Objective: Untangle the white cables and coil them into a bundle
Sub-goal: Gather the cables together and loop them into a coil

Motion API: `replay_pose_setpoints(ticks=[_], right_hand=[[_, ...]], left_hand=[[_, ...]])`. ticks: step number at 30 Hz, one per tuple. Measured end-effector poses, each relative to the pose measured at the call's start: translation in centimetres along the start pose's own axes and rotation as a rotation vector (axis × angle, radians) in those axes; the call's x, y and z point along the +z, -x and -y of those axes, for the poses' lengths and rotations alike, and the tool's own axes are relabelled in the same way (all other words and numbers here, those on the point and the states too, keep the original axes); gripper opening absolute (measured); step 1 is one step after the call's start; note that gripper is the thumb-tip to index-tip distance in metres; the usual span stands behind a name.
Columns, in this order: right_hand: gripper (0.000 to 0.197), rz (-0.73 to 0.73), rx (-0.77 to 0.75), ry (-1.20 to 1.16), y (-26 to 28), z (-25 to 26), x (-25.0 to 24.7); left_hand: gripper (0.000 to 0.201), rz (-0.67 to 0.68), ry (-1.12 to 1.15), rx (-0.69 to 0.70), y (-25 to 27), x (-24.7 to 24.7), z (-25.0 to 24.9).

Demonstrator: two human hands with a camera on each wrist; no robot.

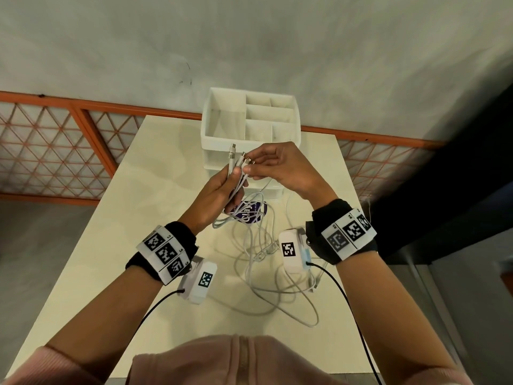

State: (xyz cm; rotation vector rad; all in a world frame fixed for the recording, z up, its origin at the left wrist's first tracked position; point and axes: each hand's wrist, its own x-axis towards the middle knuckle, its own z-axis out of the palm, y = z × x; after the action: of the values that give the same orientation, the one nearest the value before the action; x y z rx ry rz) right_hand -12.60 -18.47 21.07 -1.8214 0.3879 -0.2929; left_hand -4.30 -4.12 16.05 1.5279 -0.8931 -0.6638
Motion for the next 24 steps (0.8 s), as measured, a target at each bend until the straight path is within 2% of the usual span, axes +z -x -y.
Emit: replay_pose_setpoints(ticks=[6,14,18,24], right_hand=[[0.031,-0.005,0.010,0.001,0.07,-0.02,-0.03],[0.035,0.001,-0.048,-0.023,0.23,0.20,-0.09],[0.031,-0.046,-0.056,-0.004,0.21,0.08,0.13],[0.024,-0.051,-0.051,-0.009,0.50,0.13,-0.19]], left_hand=[[0.039,0.082,-0.031,0.013,0.08,-0.39,0.23],[0.037,0.043,0.003,-0.006,0.00,-0.15,0.39],[0.037,0.001,-0.010,0.005,-0.14,0.15,0.49],[0.036,0.034,0.014,0.022,0.07,0.15,0.34]])
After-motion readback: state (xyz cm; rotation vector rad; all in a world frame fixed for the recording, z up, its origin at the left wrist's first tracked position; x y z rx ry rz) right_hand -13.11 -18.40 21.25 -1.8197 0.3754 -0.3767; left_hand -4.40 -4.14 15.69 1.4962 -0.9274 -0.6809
